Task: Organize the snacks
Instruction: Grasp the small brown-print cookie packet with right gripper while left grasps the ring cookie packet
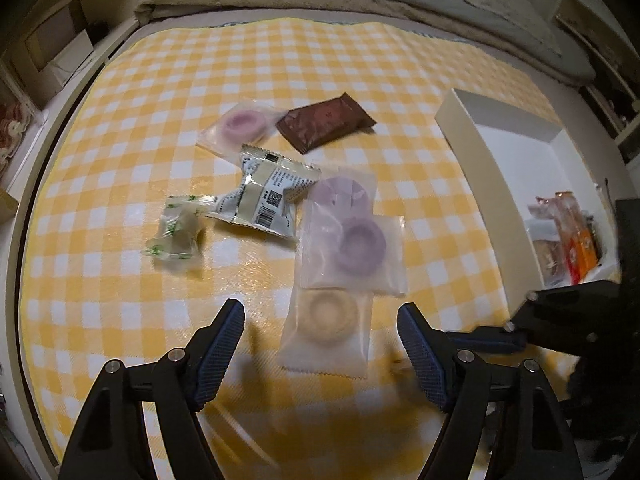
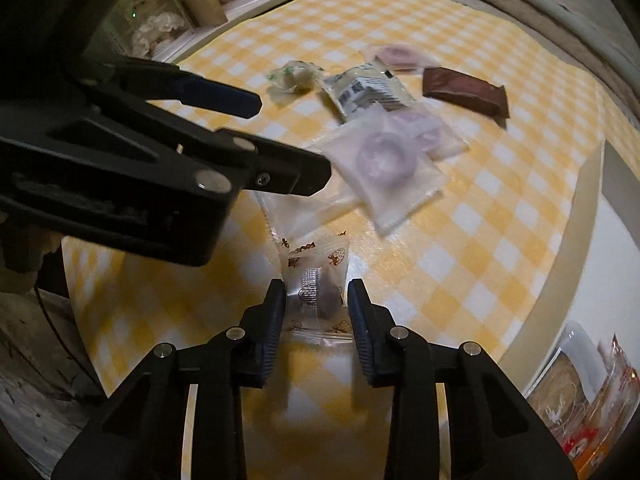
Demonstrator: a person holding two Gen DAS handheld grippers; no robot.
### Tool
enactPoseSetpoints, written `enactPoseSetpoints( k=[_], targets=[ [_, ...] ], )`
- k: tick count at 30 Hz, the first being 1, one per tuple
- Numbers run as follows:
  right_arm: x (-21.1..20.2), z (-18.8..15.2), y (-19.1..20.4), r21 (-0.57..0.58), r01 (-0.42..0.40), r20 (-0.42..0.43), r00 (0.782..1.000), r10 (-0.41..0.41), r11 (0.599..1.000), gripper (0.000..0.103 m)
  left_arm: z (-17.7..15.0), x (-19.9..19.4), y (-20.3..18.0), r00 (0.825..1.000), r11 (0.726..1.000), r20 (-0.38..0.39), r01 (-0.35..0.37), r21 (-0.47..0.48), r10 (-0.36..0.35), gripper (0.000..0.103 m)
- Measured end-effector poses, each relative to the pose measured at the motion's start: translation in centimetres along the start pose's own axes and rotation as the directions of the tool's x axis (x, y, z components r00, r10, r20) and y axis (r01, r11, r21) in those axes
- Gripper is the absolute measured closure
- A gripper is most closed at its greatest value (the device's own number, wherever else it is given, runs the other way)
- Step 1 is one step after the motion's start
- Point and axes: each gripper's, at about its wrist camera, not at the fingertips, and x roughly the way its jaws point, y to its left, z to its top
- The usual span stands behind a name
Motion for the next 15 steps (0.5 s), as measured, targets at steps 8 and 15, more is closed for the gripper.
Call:
enactPoseSetpoints(
  k=[8, 15],
  targets=[
    [-1.0, -0.8, -1.1, 0.047, -0.004, 0.002, 1.0, 0.004, 0.999, 0.077, -0.3, 3.4, -1.5, 0.997, 0.997, -0.05, -0.049, 0.053, 0.051, 0.031],
    [-1.2, -1.1, -1.5, 0.058, -0.001, -0.002, 1.0, 0.001, 0.998, 0.077, 0.1, 5.1, -2.3, 0.993, 0.993, -0.062, -0.093, 0.078, 0.098, 0.037]
  ],
)
